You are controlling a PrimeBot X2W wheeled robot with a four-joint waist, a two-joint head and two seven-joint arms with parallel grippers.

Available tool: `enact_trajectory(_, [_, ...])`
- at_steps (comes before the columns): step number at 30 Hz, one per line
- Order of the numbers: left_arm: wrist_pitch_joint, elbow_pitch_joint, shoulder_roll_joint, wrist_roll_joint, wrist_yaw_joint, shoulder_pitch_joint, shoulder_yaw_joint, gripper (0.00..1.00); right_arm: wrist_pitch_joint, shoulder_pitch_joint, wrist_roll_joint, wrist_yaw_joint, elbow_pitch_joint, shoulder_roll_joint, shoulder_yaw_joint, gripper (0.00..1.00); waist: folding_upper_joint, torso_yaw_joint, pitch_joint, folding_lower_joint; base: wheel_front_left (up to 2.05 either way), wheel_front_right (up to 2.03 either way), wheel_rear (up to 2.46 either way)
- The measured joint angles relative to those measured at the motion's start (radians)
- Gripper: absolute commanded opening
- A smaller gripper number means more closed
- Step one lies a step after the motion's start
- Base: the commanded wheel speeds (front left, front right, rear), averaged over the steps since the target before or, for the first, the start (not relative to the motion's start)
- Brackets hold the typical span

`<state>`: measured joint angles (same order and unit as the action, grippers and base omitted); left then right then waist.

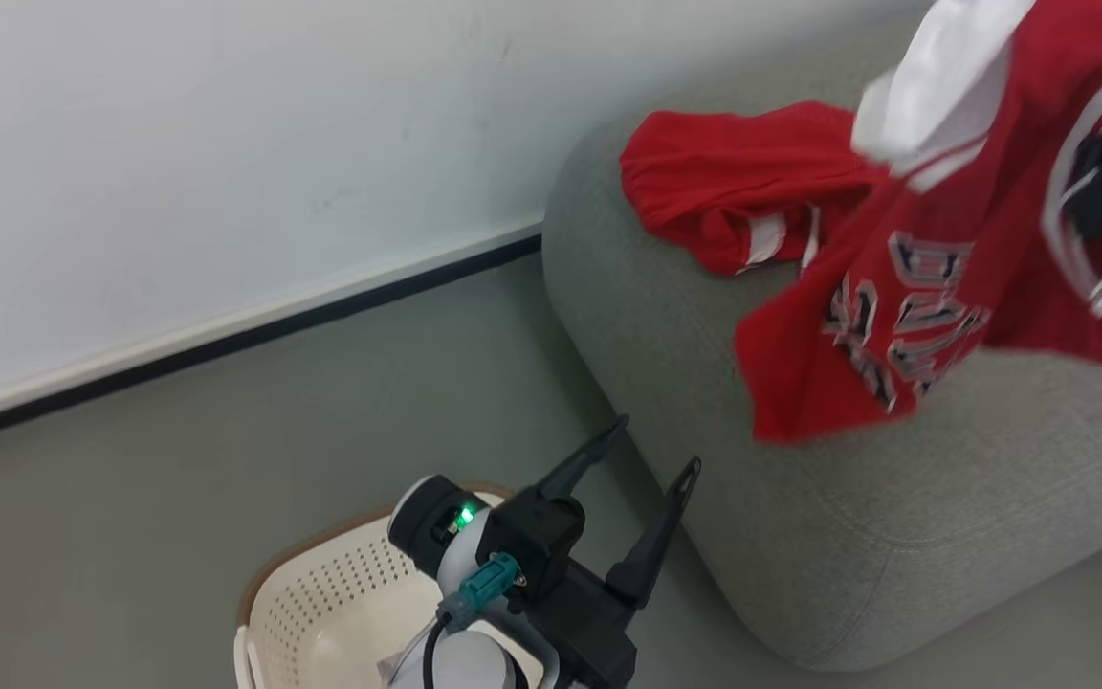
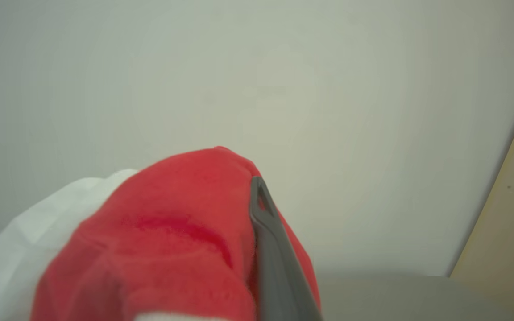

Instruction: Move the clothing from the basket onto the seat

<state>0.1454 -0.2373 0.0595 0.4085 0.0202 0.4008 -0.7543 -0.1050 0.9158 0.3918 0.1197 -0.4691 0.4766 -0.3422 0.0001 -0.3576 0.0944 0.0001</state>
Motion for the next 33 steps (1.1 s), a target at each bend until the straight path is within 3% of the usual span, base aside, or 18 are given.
enact_trajectory(4, [-0.005, 0.034, 0.0, -0.011, 0.016, 0.029, 0.009, 1.0, 0.026, 0.131, 0.035, 0.002, -0.059, 0.021, 0.036, 0.0, 0.0, 0.034, 0.049, 0.0, 0.0, 0.0, 0.0])
enact_trajectory(19, [-0.04, 0.138, 0.032, -0.073, 0.033, 0.137, 0.029, 1.0, 0.059, 0.527, -0.012, 0.004, -0.267, 0.207, 0.09, 0.0, 0.0002, 0.17, 0.257, 0.0002, 0.0, 0.0, 0.0])
enact_trajectory(33, [-0.075, 0.198, 0.071, -0.117, 0.042, 0.148, 0.03, 1.0, 0.033, 0.531, -0.058, 0.004, -0.474, 0.187, 0.033, 0.0, 0.0002, 0.238, 0.407, 0.0001, 0.0, 0.0, 0.0])
